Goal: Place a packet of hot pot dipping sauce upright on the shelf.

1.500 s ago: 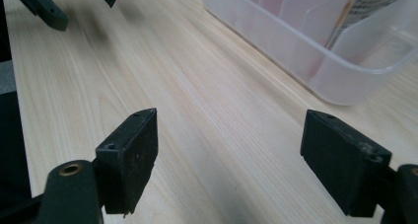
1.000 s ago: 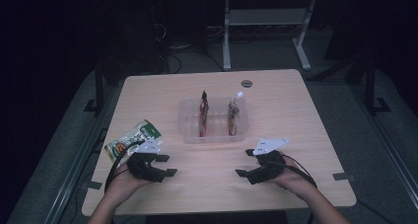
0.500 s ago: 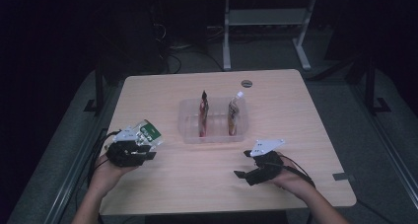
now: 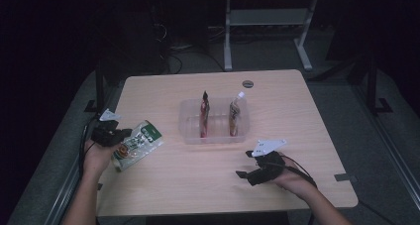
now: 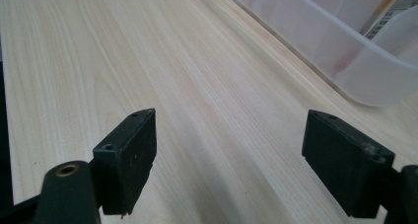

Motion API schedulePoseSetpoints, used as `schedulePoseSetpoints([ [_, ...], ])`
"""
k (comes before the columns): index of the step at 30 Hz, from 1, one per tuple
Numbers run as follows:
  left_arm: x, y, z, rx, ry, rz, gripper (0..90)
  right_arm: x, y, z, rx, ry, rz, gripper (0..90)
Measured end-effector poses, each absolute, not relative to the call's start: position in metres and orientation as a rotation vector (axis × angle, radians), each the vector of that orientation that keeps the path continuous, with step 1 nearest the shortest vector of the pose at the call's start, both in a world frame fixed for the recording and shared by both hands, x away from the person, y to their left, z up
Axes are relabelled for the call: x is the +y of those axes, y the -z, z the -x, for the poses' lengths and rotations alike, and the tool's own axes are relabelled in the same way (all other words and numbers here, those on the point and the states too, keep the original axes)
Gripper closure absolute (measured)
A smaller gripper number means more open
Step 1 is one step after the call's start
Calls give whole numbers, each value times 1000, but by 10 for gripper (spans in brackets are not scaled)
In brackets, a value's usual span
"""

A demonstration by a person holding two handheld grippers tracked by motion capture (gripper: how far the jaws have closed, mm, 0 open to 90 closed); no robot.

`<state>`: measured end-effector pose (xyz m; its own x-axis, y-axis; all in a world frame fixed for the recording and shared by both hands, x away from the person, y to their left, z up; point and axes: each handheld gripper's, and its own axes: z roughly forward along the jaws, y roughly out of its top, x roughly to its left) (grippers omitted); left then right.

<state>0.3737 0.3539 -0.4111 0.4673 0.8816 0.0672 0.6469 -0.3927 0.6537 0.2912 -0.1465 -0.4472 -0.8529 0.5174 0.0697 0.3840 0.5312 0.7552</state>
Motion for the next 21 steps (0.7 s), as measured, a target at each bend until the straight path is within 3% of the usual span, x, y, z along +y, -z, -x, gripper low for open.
schedulePoseSetpoints([
  [9, 374, 438, -400, 1400, -594, -2165, 897, -147, 448, -292, 2605, -1218, -787, 207],
  [21, 368, 448, -385, 1331, -458, -2214, 897, -149, 446, -291, 2596, -1223, -778, 210],
])
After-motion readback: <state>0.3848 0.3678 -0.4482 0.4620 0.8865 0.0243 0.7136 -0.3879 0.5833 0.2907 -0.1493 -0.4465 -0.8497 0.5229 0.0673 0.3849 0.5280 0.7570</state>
